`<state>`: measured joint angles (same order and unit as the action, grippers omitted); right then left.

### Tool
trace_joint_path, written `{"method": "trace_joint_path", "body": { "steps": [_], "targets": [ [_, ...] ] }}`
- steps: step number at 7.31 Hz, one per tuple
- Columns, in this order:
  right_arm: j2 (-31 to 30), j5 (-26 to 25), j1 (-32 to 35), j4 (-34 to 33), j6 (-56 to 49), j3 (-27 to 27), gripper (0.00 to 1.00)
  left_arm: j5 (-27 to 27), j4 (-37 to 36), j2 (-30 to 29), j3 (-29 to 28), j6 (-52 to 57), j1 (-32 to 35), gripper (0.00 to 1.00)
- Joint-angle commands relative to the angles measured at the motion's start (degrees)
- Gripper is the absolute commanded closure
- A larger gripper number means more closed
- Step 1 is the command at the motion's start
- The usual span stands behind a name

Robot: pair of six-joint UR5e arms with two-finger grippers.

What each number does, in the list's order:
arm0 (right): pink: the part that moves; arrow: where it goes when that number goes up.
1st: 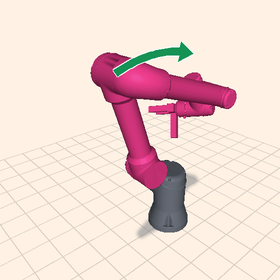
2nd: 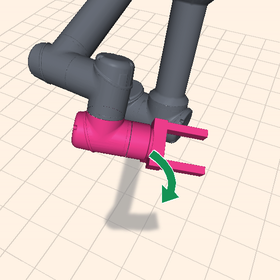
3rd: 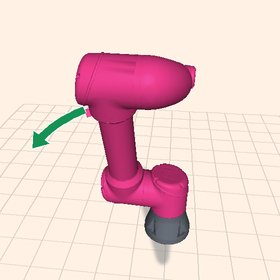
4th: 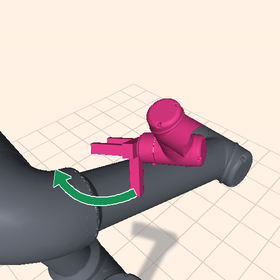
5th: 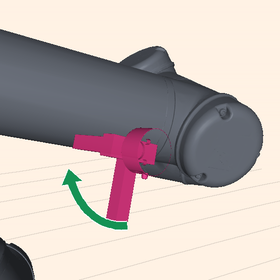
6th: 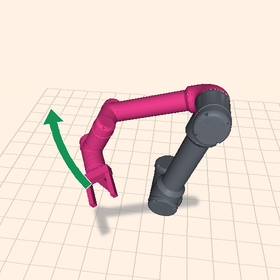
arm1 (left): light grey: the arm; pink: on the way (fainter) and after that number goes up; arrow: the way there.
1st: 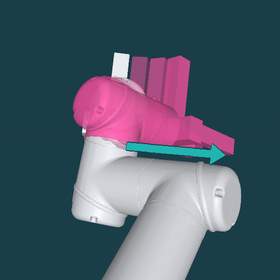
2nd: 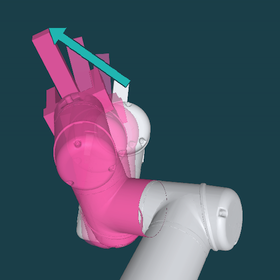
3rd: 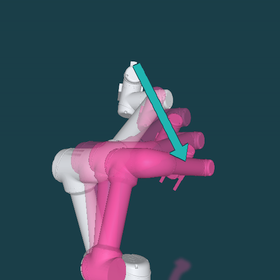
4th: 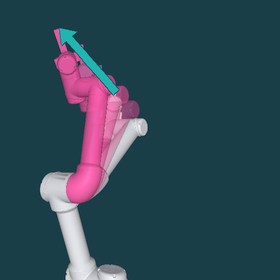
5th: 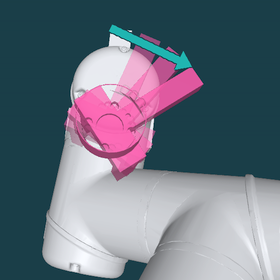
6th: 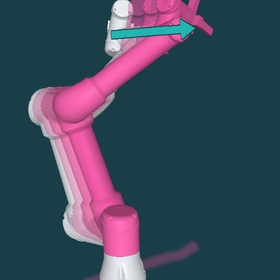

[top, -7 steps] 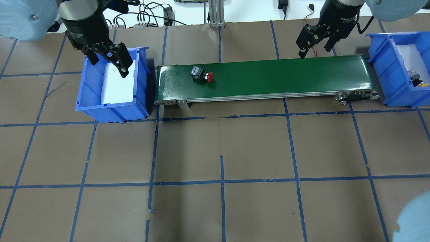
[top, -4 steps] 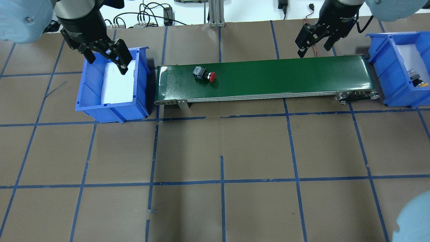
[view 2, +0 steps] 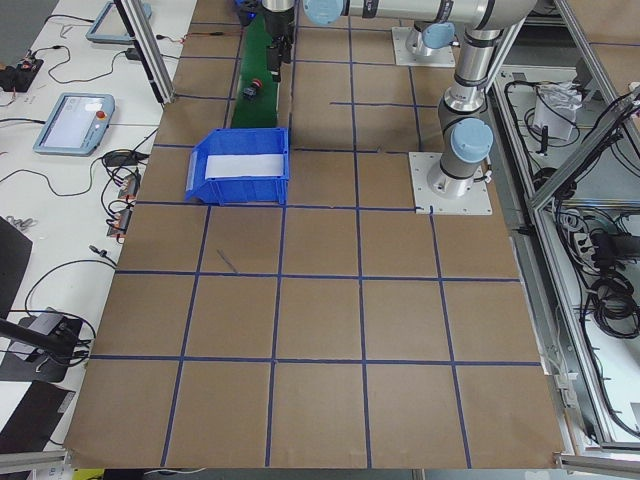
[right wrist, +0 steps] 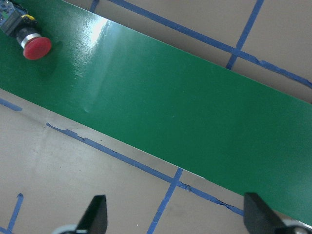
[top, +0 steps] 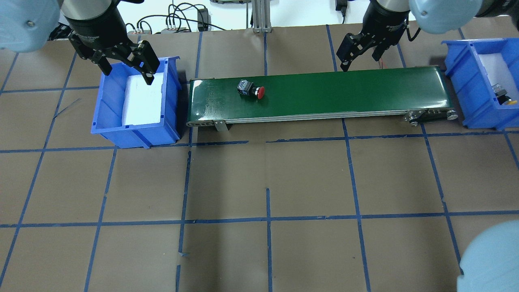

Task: Transport two buttons from left to right
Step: 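Move the right gripper along the belt toward the red button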

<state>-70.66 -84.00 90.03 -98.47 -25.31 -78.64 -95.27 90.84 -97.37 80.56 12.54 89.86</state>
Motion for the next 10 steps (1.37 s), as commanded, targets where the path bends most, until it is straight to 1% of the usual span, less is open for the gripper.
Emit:
{"method": "trace_joint_path", "body": {
  "steps": [1, 3, 5, 7, 8, 9, 10],
  "targets": [
    [0.6, 0.0, 1.3, -0.7, -3.4, 0.0, 0.03, -0.1, -0.3, 0.2, -0.1, -2.8, -0.1, 0.0],
    [1.4, -0.1, 2.5, -2.0, -4.1, 0.1, 0.03, -0.2, -0.4, 0.1, 0.1, -2.7, 0.0, 0.0],
    [4.6, -0.9, 4.7, -6.5, -3.3, 0.2, 0.03, -0.4, -0.5, 0.1, 0.0, -2.9, -0.1, 0.0],
    [8.4, -1.1, 8.0, -13.3, -1.5, 0.3, 0.03, -0.3, -2.1, 0.0, 0.1, -2.8, -0.1, 0.0],
    [10.1, -1.2, 9.3, -15.5, -1.1, 0.3, 0.03, -0.3, -2.2, -0.3, 0.2, -2.9, 0.0, 0.0],
    [11.1, -3.1, 10.8, -17.4, -0.9, 0.3, 0.03, -0.3, -2.2, -0.2, 0.2, -2.9, 0.0, 0.0],
    [11.9, -3.4, 12.1, -17.8, -0.9, 0.7, 0.03, -0.3, -2.2, -0.2, 0.2, -2.9, 0.0, 0.0]
  ]
}}
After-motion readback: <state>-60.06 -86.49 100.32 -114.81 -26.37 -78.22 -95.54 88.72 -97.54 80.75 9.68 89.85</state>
